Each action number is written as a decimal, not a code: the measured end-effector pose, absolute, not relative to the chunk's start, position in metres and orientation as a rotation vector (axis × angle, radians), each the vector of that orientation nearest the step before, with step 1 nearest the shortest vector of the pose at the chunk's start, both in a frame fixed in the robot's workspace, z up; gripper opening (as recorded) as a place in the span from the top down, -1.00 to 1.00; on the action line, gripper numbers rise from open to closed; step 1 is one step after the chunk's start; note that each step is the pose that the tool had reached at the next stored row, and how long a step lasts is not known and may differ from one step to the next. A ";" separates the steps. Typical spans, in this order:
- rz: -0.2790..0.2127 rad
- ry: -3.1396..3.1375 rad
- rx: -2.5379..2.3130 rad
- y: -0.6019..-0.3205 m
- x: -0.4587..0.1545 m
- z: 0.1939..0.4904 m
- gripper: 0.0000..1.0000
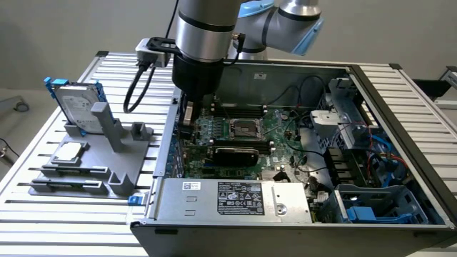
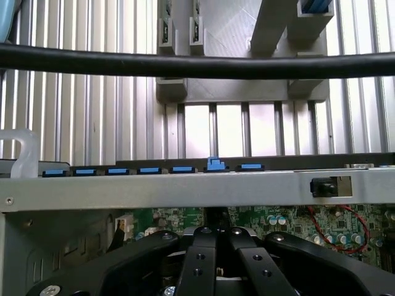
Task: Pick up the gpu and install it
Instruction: 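Press down on the gpu until it lock into place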
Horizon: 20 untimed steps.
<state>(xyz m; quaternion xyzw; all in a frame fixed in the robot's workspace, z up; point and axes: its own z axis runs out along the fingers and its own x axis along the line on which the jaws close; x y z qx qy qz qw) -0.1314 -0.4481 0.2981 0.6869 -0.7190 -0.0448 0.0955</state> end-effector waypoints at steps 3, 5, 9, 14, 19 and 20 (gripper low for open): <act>-0.134 -2.135 2.031 -0.448 -0.131 0.298 0.79; -0.135 -2.138 2.028 -0.448 -0.131 0.298 0.79; -0.136 -2.143 2.022 -0.448 -0.132 0.298 0.79; -0.137 -2.150 2.015 -0.448 -0.132 0.298 0.79; -0.137 -2.155 2.011 -0.448 -0.132 0.297 0.79; -0.138 -2.155 2.010 -0.448 -0.132 0.297 0.79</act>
